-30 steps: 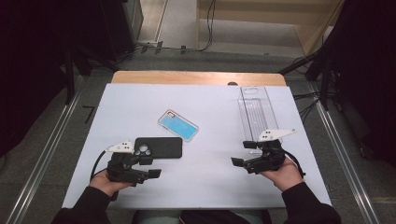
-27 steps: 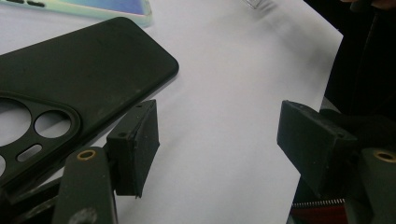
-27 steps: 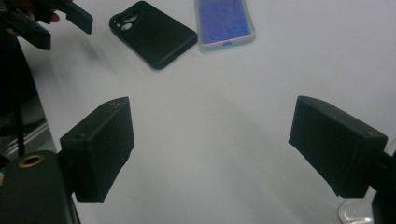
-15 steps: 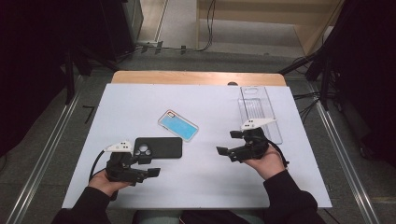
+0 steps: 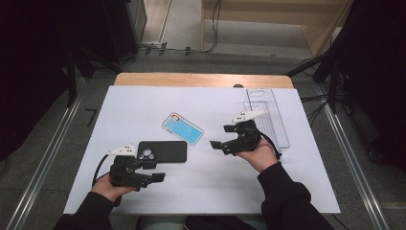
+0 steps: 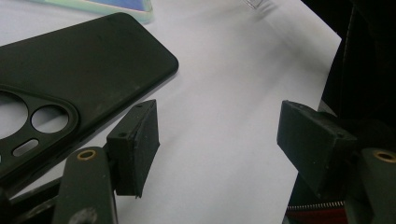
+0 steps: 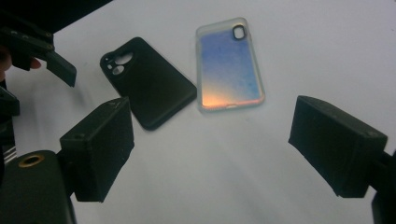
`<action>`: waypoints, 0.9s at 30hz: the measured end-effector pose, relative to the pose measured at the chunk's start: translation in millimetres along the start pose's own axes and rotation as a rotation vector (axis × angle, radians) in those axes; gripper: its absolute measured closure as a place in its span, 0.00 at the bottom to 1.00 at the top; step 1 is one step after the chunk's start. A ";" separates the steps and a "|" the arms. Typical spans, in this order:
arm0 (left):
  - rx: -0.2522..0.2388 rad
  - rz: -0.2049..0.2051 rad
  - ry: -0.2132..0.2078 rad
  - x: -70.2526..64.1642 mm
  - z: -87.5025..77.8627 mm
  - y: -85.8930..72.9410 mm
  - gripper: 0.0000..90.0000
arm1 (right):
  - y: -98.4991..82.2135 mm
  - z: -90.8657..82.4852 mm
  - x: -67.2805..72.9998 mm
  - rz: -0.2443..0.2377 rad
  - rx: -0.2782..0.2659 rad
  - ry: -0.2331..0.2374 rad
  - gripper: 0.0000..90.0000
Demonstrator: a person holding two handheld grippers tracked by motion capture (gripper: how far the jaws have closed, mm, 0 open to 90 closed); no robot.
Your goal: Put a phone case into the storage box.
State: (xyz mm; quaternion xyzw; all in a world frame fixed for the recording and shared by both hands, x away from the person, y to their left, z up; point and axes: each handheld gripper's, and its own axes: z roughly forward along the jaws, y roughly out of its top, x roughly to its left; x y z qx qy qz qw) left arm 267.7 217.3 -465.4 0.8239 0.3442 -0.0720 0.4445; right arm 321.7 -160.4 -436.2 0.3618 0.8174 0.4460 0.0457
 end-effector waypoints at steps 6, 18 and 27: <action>0.000 -0.002 0.001 0.5 -0.4 0.1 0.33 | 16.8 17.5 0.2 -0.018 0.004 0.028 0.13; -0.014 -0.008 -0.009 1.5 -2.2 0.6 0.33 | 39.4 48.3 -3.2 -0.043 0.022 0.045 0.13; -0.003 -0.017 0.010 3.7 -3.4 -0.3 0.33 | 50.0 74.6 -5.8 -0.042 0.031 0.051 0.13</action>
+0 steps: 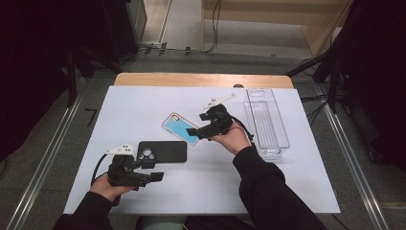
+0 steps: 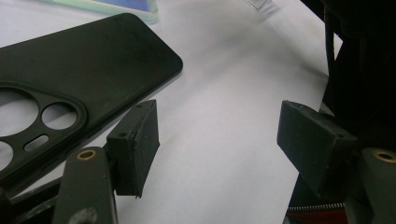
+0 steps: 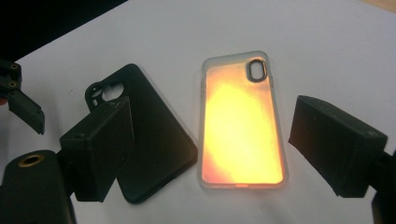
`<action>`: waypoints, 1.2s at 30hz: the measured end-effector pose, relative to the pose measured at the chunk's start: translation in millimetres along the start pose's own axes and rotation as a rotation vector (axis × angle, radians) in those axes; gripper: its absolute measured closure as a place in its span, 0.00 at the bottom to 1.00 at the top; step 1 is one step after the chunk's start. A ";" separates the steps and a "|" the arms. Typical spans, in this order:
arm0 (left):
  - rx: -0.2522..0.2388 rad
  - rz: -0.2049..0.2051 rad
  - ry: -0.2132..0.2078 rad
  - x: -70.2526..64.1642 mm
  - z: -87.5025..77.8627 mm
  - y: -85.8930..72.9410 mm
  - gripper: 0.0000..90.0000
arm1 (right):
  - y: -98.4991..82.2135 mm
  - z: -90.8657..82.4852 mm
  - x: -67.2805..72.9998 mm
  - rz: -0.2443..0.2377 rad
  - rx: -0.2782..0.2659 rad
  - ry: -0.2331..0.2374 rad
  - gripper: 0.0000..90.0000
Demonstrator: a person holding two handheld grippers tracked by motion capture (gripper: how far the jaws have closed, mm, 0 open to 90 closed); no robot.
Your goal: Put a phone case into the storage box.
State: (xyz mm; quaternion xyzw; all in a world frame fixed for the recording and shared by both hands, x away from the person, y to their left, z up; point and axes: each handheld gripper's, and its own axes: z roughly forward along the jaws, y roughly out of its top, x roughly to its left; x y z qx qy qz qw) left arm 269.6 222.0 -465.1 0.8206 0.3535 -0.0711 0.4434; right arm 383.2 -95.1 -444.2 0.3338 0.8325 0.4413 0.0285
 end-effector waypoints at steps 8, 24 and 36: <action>-0.002 0.005 -0.001 -0.3 -0.7 0.1 0.33 | 11.8 19.4 -5.4 -0.012 -0.003 0.006 0.13; -0.010 0.008 0.001 0.1 -2.3 0.4 0.34 | 26.7 49.4 -15.0 0.008 0.008 0.032 0.00; -0.006 0.005 -0.002 0.1 -2.3 0.3 0.33 | 19.8 68.0 -15.8 -0.004 0.045 -0.037 0.00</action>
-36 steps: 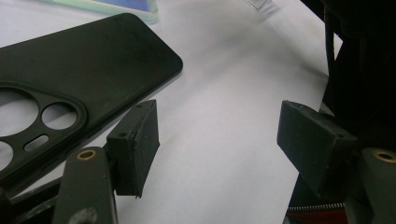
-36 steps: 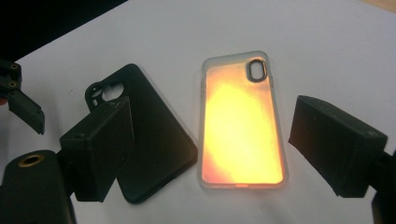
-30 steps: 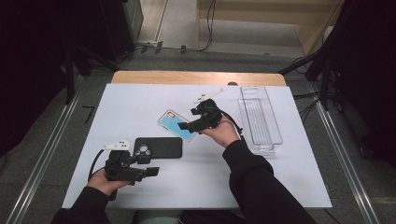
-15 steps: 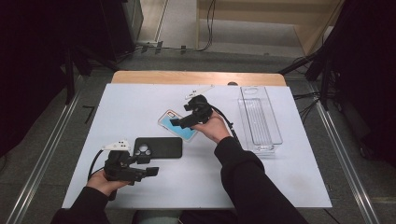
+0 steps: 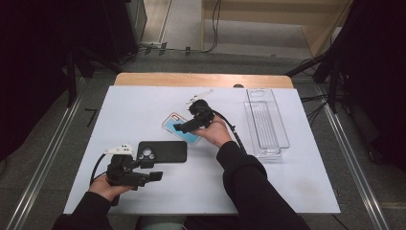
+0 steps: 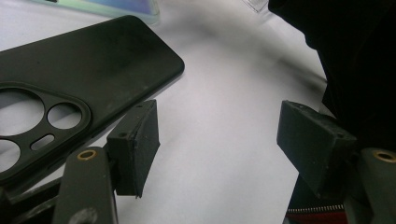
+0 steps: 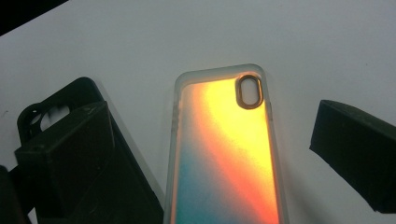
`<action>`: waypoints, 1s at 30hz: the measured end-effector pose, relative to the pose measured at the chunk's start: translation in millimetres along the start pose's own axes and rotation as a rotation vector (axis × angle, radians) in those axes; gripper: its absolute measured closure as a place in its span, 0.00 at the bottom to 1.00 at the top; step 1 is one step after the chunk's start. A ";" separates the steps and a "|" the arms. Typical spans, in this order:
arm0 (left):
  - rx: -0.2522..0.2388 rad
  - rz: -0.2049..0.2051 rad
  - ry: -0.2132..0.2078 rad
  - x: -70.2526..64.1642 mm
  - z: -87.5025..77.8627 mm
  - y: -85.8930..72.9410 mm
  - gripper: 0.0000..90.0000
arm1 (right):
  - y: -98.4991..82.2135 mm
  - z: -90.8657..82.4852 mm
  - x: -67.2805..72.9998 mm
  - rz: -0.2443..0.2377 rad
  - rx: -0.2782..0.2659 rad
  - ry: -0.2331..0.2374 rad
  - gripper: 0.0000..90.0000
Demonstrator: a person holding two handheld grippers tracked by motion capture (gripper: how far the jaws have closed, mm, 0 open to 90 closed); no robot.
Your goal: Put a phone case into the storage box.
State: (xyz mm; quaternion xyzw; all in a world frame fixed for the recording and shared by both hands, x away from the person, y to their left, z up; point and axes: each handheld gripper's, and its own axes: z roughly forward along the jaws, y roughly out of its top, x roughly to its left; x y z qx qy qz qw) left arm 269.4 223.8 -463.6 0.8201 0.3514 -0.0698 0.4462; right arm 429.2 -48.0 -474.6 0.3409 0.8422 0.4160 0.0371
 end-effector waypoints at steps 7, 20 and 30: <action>0.000 0.000 0.000 0.1 -0.3 -0.1 0.33 | -3.5 9.0 2.7 -0.012 0.022 -0.019 0.00; 0.000 -0.002 0.000 0.2 -0.2 -0.1 0.33 | -18.2 30.2 4.9 -0.023 0.094 -0.065 0.00; 0.001 -0.002 0.001 0.3 0.0 -0.1 0.33 | -20.7 35.5 14.3 -0.098 0.129 -0.166 0.15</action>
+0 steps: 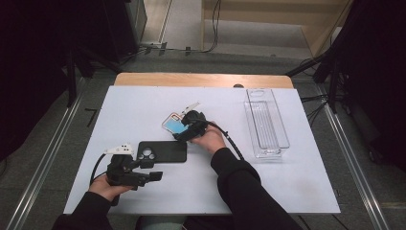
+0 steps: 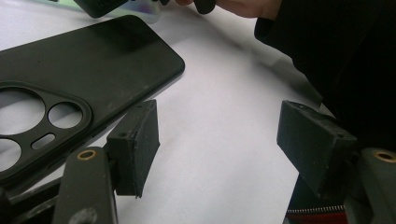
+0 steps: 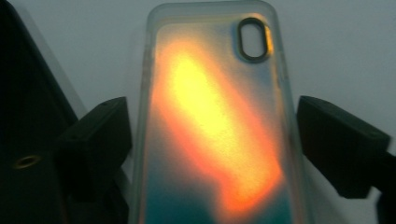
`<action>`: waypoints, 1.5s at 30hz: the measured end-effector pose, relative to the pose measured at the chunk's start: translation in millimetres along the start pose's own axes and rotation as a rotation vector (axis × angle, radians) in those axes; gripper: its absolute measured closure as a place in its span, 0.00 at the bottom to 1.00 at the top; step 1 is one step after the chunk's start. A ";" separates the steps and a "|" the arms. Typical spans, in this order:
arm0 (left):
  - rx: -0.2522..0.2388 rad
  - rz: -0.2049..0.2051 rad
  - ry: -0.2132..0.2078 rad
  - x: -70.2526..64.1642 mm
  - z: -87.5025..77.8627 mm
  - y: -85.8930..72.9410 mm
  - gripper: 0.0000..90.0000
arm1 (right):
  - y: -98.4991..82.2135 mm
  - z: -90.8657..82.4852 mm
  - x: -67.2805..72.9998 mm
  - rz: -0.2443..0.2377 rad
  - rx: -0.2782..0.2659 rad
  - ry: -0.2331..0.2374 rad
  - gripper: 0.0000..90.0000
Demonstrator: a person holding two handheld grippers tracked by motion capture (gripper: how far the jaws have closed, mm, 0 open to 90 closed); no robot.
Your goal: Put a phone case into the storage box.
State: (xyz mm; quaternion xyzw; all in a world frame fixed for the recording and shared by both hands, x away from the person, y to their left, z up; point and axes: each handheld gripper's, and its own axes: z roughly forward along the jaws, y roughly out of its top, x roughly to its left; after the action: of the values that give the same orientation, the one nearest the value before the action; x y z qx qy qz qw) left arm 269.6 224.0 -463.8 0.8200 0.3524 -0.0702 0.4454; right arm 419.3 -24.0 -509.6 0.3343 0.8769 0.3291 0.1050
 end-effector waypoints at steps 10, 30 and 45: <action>0.003 -0.003 -0.007 -0.1 0.0 0.0 0.34 | -0.4 -1.2 -0.4 -0.022 -0.003 -0.007 0.17; -0.011 -0.018 -0.030 -4.0 0.7 3.4 0.34 | 8.7 -48.7 -7.8 0.035 -0.061 0.068 0.17; -0.002 -0.049 -0.071 -5.0 1.7 9.8 0.30 | -14.9 -105.2 -7.7 0.072 -0.075 0.135 0.17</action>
State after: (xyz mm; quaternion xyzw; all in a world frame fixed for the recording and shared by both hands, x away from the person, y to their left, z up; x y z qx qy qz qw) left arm 272.4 216.6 -456.0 0.8078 0.3564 -0.1098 0.4565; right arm 374.9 -90.7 -439.4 0.3387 0.8564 0.3869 0.0460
